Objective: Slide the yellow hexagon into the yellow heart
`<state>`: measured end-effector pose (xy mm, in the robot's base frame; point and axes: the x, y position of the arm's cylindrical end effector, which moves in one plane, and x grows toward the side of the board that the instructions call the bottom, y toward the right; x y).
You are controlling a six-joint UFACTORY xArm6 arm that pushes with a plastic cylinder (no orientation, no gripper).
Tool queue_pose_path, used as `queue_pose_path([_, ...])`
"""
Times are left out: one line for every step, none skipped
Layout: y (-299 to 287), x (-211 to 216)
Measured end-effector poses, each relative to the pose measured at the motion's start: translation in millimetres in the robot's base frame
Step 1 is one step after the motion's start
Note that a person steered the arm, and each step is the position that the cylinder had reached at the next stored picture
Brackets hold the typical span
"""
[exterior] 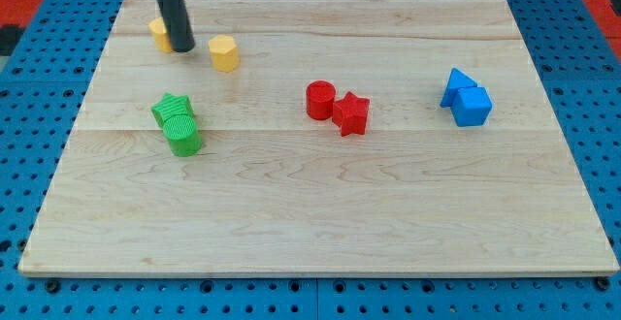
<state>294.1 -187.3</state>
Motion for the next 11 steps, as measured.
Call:
queue_pose_path([-3,-13])
queue_pose_path([58,-46])
queue_pose_path([112,-9])
queue_pose_path([159,39])
queue_pose_path([112,48])
queue_pose_path([93,16])
queue_pose_path([67,-17])
queue_pose_path([27,-17])
queue_pose_path([98,-9])
queue_pose_path([206,16])
queue_pose_path([267,81])
